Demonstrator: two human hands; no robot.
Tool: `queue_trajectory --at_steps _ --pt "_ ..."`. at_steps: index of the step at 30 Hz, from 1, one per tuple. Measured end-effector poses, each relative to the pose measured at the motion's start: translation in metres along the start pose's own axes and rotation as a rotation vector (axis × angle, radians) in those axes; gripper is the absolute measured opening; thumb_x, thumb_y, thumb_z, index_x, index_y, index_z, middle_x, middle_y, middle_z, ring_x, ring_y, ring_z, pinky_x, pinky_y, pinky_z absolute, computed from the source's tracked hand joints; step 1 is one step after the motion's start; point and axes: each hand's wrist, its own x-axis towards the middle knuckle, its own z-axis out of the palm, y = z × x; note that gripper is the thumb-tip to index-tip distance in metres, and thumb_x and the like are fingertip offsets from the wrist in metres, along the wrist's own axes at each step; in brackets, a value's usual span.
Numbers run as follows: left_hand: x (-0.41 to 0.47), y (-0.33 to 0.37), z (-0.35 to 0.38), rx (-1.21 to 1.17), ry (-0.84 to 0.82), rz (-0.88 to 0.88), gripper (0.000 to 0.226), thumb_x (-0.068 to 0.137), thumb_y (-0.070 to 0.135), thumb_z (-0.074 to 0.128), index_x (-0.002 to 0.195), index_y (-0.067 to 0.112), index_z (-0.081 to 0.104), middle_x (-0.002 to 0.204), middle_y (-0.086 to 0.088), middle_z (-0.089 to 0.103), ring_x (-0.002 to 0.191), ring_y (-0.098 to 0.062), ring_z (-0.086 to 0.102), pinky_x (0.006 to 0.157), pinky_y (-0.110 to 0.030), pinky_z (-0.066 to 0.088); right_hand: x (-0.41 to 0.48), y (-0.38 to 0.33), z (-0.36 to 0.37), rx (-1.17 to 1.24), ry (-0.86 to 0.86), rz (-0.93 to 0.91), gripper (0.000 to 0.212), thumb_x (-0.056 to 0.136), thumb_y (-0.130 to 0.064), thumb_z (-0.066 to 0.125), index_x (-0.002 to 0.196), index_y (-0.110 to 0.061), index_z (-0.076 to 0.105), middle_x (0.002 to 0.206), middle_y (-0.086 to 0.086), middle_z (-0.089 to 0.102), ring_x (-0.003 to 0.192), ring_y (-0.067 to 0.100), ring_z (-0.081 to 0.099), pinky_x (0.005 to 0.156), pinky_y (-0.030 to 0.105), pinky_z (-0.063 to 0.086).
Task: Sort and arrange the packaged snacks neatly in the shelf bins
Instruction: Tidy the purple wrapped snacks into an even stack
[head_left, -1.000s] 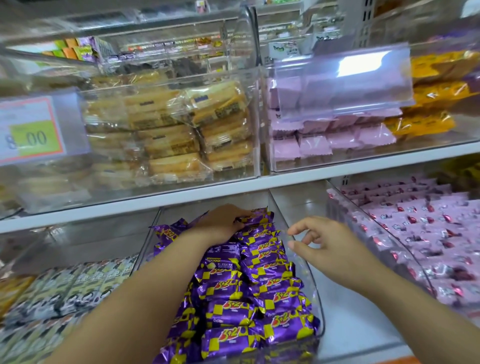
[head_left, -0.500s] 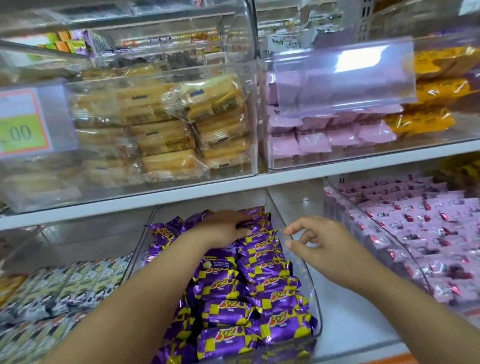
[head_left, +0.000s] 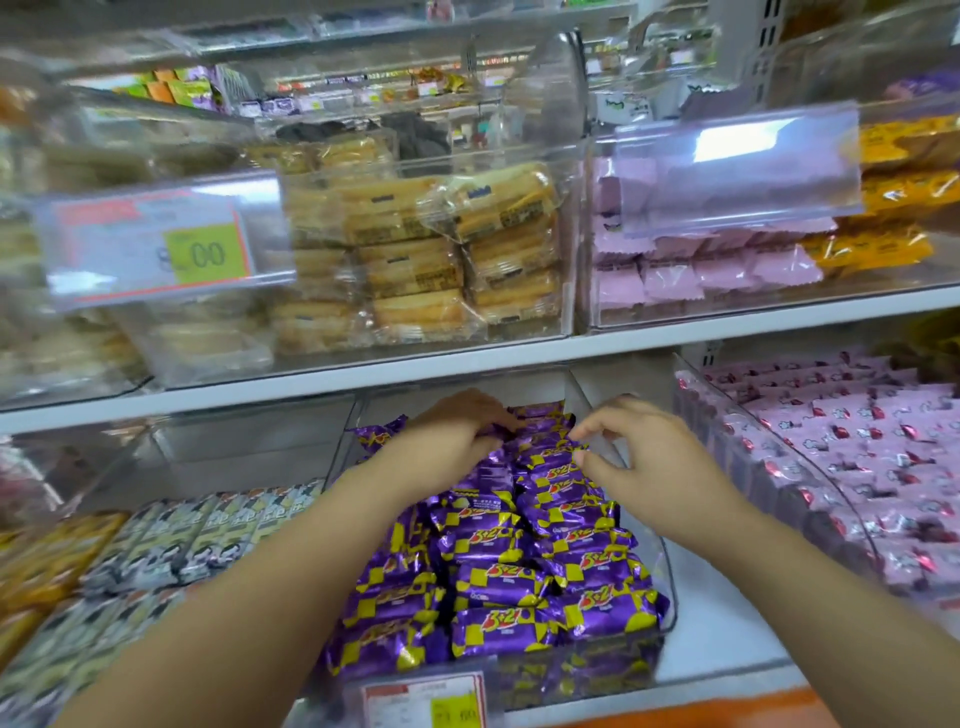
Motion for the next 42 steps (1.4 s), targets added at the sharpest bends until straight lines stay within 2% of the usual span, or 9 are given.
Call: queue_trajectory --at_steps 8,13,17,20,28,31,34,37,42 --pt "-0.074 -0.020 -0.023 0.104 0.094 -0.052 0.030 0.097 0.022 0.051 0.125 0.027 0.059 0.125 0.006 0.058 0.111 -0.016 0.055 0.091 -0.023 0.038 0.007 -0.041 0.033 -0.080 -0.291 -0.031 0.021 0.088 -0.029 0.063 0.108 -0.027 0.067 0.093 -0.013 0.062 0.092 0.008 0.059 0.084 0.030 0.048" --pt "-0.094 -0.041 -0.017 0.083 0.174 0.016 0.025 0.090 0.030 0.057 0.112 0.024 0.067 0.111 0.005 0.066 0.106 -0.017 0.059 0.092 -0.039 0.047 0.031 -0.056 0.059 -0.230 -0.389 -0.054 0.041 0.088 -0.032 0.061 0.128 -0.026 0.054 0.129 0.000 0.058 0.121 0.021 0.051 0.098 0.037 0.043" --pt "-0.106 -0.044 -0.014 0.102 0.077 -0.028 0.046 0.087 0.058 0.053 0.126 0.035 0.057 0.136 0.010 0.049 0.129 -0.012 0.042 0.108 -0.037 0.029 0.044 -0.057 0.075 -0.375 -0.508 -0.012 0.051 0.088 -0.039 0.061 0.135 -0.027 0.045 0.136 0.002 0.052 0.126 0.025 0.046 0.102 0.040 0.039" --pt "-0.110 -0.042 -0.013 0.169 -0.066 -0.095 0.071 0.077 0.070 0.055 0.140 0.041 0.038 0.151 0.011 0.026 0.139 -0.013 0.026 0.116 -0.042 0.012 0.050 -0.054 0.082 -0.393 -0.507 -0.016 0.048 0.089 -0.037 0.060 0.133 -0.025 0.046 0.133 0.004 0.054 0.123 0.027 0.048 0.100 0.042 0.040" --pt "-0.103 -0.035 -0.023 0.259 -0.165 -0.104 0.070 0.080 0.056 0.063 0.142 0.039 0.034 0.144 0.008 0.037 0.133 -0.017 0.036 0.113 -0.045 0.019 0.051 -0.054 0.080 -0.291 -0.401 -0.055 0.044 0.079 -0.033 0.071 0.119 -0.024 0.055 0.117 0.003 0.060 0.109 0.024 0.053 0.089 0.034 0.044" --pt "-0.108 -0.033 -0.026 0.212 -0.109 -0.099 0.064 0.081 0.053 0.063 0.139 0.039 0.039 0.141 0.008 0.041 0.128 -0.012 0.041 0.110 -0.037 0.024 0.044 -0.057 0.061 -0.236 -0.277 -0.079 0.041 0.075 -0.035 0.070 0.113 -0.027 0.056 0.112 0.003 0.055 0.104 0.023 0.055 0.089 0.034 0.044" --pt "-0.110 -0.021 -0.033 0.159 0.016 -0.050 0.061 0.081 0.056 0.061 0.137 0.039 0.042 0.137 0.011 0.045 0.122 -0.010 0.047 0.100 -0.030 0.029 0.034 -0.051 0.033 -0.405 -0.197 -0.055 0.037 0.077 -0.045 0.065 0.109 -0.029 0.054 0.111 0.000 0.054 0.105 0.023 0.055 0.096 0.036 0.035" --pt "-0.100 0.005 -0.034 0.100 0.092 0.025 0.063 0.080 0.057 0.062 0.136 0.038 0.041 0.134 0.012 0.048 0.122 -0.009 0.046 0.101 -0.032 0.032 0.021 -0.041 0.015 -0.627 -0.173 0.003 0.030 0.080 -0.056 0.058 0.094 -0.031 0.049 0.107 -0.005 0.051 0.108 0.018 0.053 0.104 0.038 0.024" --pt "-0.072 0.038 -0.011 -0.020 0.011 0.041 0.060 0.078 0.051 0.070 0.129 0.031 0.044 0.124 0.008 0.053 0.118 -0.015 0.046 0.092 -0.035 0.042 0.011 -0.032 0.005 -0.762 -0.253 0.007 0.038 0.088 -0.064 0.040 0.096 -0.036 0.063 0.112 -0.013 0.057 0.118 0.016 0.043 0.101 0.043 0.023"
